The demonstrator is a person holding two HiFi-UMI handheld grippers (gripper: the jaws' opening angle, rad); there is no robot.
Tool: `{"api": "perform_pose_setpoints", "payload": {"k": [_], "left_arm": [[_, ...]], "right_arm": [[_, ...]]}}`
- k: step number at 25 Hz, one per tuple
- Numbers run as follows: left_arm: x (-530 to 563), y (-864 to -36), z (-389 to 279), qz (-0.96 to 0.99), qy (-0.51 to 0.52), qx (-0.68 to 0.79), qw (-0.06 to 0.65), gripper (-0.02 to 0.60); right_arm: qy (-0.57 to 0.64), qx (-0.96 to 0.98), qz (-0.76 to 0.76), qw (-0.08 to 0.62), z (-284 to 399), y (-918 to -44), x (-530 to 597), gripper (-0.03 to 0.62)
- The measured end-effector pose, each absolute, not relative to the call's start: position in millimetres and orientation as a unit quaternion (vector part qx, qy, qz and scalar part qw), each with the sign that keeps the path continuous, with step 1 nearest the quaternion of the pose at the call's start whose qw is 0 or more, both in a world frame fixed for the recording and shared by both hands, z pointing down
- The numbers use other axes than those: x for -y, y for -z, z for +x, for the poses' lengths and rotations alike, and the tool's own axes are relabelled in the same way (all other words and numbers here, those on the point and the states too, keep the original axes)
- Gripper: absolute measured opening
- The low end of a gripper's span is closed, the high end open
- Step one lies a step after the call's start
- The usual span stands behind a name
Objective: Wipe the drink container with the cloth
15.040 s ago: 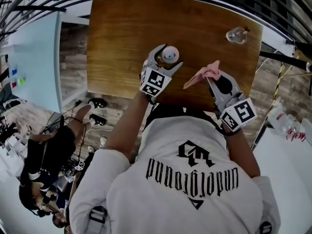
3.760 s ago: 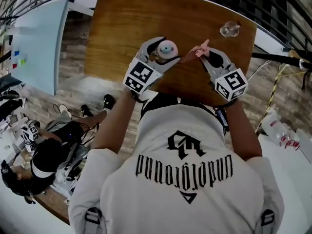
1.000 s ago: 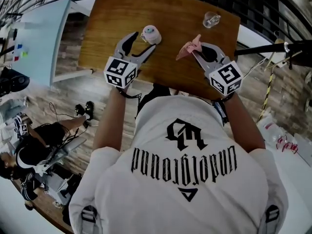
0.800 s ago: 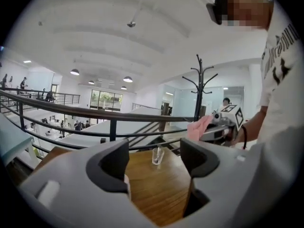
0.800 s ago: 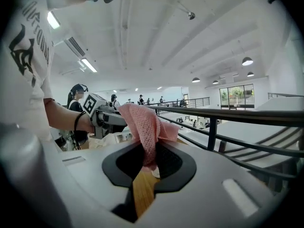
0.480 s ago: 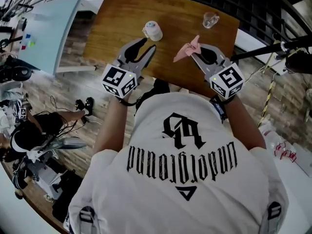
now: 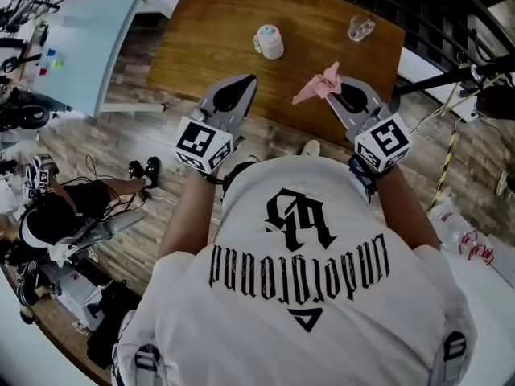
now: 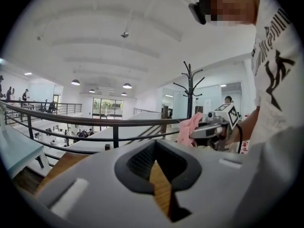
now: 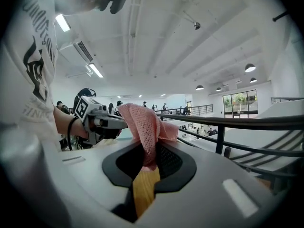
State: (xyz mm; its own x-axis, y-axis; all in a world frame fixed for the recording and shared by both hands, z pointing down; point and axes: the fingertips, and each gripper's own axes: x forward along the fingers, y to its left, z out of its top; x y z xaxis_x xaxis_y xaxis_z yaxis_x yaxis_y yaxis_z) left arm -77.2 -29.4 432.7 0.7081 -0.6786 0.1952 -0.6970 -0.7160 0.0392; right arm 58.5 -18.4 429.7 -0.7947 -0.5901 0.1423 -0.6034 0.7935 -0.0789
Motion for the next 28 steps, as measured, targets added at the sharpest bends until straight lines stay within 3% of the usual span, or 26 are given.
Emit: {"api": "perform_pose_setpoints", "payload": {"k": [15,28], "left_arm": [[-76,-412,-237,0.953,-0.079,0.289,0.056,0.051],[-123,-414,-271,0.957,-0.075,0.276,0.043,0.051]], "right_arm": [[-0.053,0.896,0.440,0.030,-85,-405,-79,0.048],[-0.049,0.889,0.454,0.040,-119,-398,-158,0.048]]}}
